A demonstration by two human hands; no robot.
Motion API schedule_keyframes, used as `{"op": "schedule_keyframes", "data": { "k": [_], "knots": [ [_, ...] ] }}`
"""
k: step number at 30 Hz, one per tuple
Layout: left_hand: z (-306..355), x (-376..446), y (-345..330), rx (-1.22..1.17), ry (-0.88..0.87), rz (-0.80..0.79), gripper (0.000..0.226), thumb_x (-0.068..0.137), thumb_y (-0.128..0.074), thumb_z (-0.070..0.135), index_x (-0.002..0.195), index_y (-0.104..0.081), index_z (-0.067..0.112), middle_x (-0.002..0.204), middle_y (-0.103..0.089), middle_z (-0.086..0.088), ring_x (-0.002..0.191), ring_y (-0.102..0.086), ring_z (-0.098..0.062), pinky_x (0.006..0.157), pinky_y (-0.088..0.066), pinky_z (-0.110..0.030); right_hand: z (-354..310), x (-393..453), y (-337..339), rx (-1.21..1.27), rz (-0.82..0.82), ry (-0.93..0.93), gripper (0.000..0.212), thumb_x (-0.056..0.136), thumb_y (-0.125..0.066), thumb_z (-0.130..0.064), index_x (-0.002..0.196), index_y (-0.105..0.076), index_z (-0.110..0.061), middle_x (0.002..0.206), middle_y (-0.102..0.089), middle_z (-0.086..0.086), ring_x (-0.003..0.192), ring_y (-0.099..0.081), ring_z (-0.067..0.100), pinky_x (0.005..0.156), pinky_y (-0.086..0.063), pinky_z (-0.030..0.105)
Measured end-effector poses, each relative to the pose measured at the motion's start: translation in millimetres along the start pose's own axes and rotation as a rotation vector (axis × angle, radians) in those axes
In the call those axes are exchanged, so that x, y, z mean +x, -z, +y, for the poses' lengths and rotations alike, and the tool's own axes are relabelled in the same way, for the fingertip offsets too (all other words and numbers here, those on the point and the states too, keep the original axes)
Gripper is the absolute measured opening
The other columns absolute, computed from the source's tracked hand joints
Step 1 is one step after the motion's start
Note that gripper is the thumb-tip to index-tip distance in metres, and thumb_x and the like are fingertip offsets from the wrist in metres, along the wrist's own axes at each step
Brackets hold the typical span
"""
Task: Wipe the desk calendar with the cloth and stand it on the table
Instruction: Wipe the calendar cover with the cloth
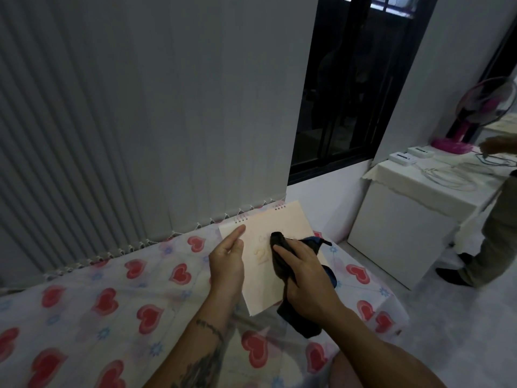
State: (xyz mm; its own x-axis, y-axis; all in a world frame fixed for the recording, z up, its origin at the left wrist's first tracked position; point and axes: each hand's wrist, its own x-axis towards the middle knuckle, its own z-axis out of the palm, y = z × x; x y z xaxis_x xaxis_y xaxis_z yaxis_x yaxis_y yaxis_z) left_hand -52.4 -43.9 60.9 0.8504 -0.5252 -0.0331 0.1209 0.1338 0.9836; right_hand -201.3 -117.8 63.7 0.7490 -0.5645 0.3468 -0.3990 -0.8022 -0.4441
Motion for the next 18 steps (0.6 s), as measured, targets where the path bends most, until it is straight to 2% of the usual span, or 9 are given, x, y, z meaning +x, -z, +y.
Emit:
{"op": "schedule_keyframes", "data": {
  "k": [2,4,6,9,14,16,18],
  "knots": [
    [-2,0,2,-0.030,0.081,0.029,0.037,0.098,-0.050,0.010,0.104,-0.075,0.036,0.082,-0.069,0.033,0.066,-0.059,0.009,0.058,-0.044,-0.004,-1,3,0,-0.010,0.000,0.007,0.052,0.092,-0.051,-0.013,0.143,-0.045,-0.020,0.149,-0.040,-0.003,0.137,-0.031,0.016,0.115,-0.027,0.034],
    [-3,0,5,-0.057,0.160,0.053,0.042,0.094,-0.051,0.007,0.096,-0.076,0.040,0.084,-0.069,0.023,0.062,-0.058,-0.002,0.052,-0.046,-0.012,-1,5,-1,0.000,-0.014,0.004,0.051,0.092,-0.052,-0.015,0.143,-0.046,-0.020,0.148,-0.041,-0.003,0.134,-0.032,0.015,0.113,-0.027,0.033],
    [-6,0,9,-0.088,0.222,0.074,0.047,0.091,-0.049,0.002,0.092,-0.076,0.040,0.093,-0.069,0.012,0.066,-0.061,-0.011,0.046,-0.048,-0.016,-1,5,-4,0.014,-0.038,-0.012,0.053,0.091,-0.052,-0.012,0.143,-0.046,-0.020,0.148,-0.041,-0.003,0.133,-0.031,0.013,0.111,-0.026,0.030],
    [-18,-1,17,-0.090,0.281,0.128,0.051,0.089,-0.046,-0.002,0.082,-0.074,0.041,0.101,-0.065,0.012,0.083,-0.067,-0.021,0.048,-0.051,-0.020,0,2,-13,0.035,-0.083,-0.059,0.057,0.089,-0.051,-0.003,0.143,-0.046,-0.020,0.149,-0.040,-0.004,0.132,-0.030,0.013,0.106,-0.020,0.022],
    [-53,2,44,-0.104,0.362,0.258,0.051,0.087,-0.045,-0.005,0.079,-0.077,0.034,0.093,-0.064,0.015,0.079,-0.069,-0.022,0.048,-0.054,-0.021,8,-6,-24,0.059,-0.202,-0.106,0.061,0.084,-0.048,0.002,0.142,-0.048,-0.018,0.148,-0.041,-0.003,0.132,-0.035,0.018,0.108,-0.033,0.030],
    [-69,3,58,-0.117,0.399,0.281,0.051,0.084,-0.044,-0.006,0.081,-0.079,0.031,0.094,-0.068,0.009,0.081,-0.071,-0.027,0.058,-0.060,-0.030,10,-8,-28,0.098,-0.193,-0.114,0.055,0.083,-0.047,0.006,0.135,-0.054,-0.011,0.139,-0.049,0.001,0.126,-0.043,0.022,0.098,-0.038,0.021],
    [-82,2,68,-0.105,0.423,0.304,0.052,0.081,-0.042,-0.007,0.078,-0.078,0.032,0.094,-0.070,0.005,0.081,-0.071,-0.029,0.060,-0.059,-0.031,13,-10,-33,0.128,-0.185,-0.131,0.053,0.083,-0.047,0.008,0.132,-0.056,-0.008,0.136,-0.051,0.002,0.122,-0.047,0.023,0.093,-0.038,0.017]
  ]
}}
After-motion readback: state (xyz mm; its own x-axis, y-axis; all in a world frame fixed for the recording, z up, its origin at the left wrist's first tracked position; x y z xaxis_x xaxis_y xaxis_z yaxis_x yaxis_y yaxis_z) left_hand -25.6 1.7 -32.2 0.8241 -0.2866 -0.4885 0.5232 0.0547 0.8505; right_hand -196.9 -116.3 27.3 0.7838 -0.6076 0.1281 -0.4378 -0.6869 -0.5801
